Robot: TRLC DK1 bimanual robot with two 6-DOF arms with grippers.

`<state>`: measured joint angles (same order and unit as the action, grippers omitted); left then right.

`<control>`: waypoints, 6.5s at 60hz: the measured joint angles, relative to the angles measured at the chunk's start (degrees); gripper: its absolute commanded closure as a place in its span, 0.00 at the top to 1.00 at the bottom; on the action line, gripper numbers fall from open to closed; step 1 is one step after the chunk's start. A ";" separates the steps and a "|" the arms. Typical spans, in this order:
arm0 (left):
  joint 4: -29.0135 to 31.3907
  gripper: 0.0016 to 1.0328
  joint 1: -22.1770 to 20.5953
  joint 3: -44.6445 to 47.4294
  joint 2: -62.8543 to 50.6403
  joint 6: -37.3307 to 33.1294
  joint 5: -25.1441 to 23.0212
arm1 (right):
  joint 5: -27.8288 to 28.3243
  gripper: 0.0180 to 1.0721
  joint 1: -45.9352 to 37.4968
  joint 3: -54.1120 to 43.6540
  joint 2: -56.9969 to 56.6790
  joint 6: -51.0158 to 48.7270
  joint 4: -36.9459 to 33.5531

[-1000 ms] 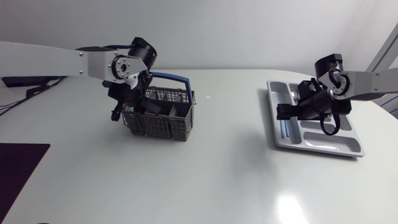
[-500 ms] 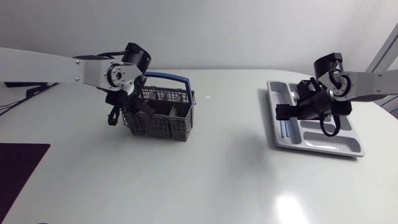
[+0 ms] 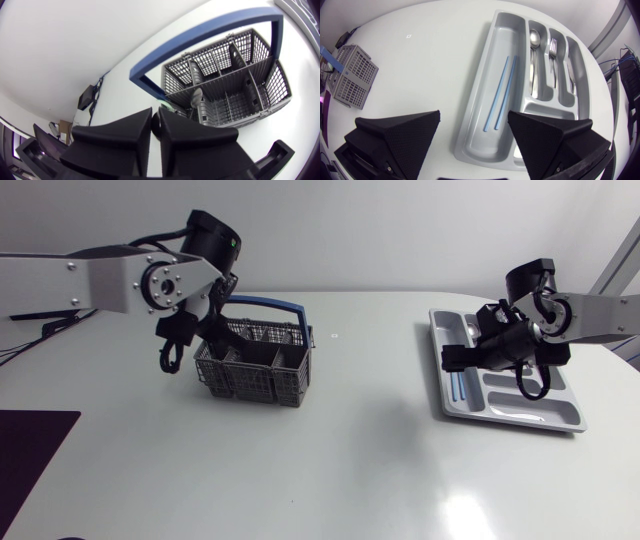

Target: Unload the cutlery basket into the drawer organizer.

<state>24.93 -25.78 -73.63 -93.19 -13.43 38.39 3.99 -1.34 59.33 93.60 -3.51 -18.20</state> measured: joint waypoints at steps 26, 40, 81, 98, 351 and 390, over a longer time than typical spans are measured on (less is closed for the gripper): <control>5.64 0.03 -8.17 0.42 18.43 -2.60 -5.55 | 4.92 0.95 10.56 -6.62 -23.10 -6.47 -1.97; 10.23 0.03 -9.55 0.39 21.68 2.03 -23.39 | 8.39 0.95 18.93 -10.23 -32.72 -9.03 -3.50; 20.06 0.03 -2.34 -2.40 6.69 8.76 -67.87 | 4.00 0.86 40.72 -11.56 -30.51 -10.05 0.70; 22.97 0.03 -2.34 -6.62 2.89 9.40 -71.23 | 3.19 0.72 43.50 -11.56 -25.11 -10.27 3.48; -9.64 0.49 0.74 3.30 -5.42 -2.36 -13.94 | 13.79 0.91 -12.44 -12.44 -17.49 -62.05 -3.08; -15.82 0.23 0.63 2.86 -12.63 -0.48 -3.96 | 12.57 0.91 1.01 -20.68 -27.65 -52.11 -2.91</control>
<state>9.10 -25.15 -70.76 -105.82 -13.91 34.44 16.56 -0.34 38.65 65.95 -55.61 -21.10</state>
